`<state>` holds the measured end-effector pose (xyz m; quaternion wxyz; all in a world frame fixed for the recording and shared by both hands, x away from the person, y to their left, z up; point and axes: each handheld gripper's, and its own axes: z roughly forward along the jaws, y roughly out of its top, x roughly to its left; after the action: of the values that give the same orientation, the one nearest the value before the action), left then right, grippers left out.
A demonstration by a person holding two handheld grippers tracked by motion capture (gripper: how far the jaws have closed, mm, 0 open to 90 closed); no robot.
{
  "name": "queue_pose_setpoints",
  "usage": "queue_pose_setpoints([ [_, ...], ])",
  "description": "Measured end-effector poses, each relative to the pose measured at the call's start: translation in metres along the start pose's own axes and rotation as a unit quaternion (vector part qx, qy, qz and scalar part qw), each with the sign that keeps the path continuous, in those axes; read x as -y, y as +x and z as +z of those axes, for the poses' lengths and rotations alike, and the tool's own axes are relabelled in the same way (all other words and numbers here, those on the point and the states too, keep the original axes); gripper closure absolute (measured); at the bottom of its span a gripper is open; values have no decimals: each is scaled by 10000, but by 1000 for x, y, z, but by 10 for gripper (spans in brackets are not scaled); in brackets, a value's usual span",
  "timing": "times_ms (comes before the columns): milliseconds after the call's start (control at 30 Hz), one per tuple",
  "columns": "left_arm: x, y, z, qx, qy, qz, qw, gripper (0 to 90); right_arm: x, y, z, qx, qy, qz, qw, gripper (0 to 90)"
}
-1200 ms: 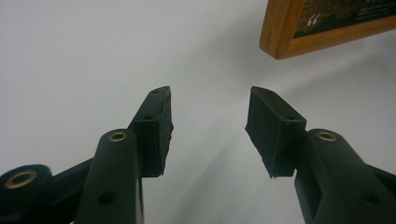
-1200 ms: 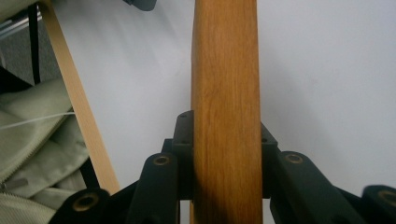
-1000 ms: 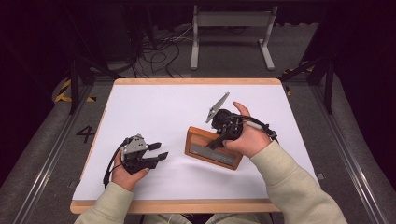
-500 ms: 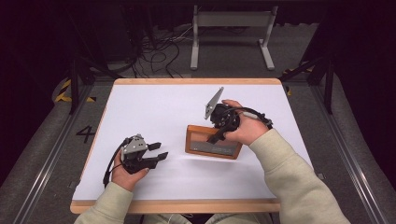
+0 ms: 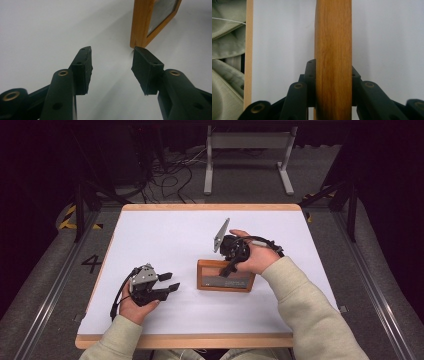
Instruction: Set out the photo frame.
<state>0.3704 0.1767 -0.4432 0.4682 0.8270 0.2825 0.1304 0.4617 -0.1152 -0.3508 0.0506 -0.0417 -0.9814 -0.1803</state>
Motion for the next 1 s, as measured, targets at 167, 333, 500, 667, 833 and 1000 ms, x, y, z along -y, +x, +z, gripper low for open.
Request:
queue_pose_setpoints([
  [167,0,0,0,-1,-7,4,10000,508,-1,-4,5,-96,-30,-21,9999,712],
  [333,0,0,0,-7,6,9,10000,509,2,-7,6,-98,-158,-14,9998,711],
  [500,0,0,0,-8,6,9,10000,508,3,-9,6,20,-221,-22,9998,706],
  [667,0,0,0,-5,7,7,10000,508,6,-11,1,365,-543,161,9977,547],
  [833,0,0,-1,-8,5,7,10000,508,12,-15,-1,876,-797,415,9921,302],
  [1000,0,0,0,-8,6,6,10000,507,16,-17,-3,949,-939,554,9895,267],
])
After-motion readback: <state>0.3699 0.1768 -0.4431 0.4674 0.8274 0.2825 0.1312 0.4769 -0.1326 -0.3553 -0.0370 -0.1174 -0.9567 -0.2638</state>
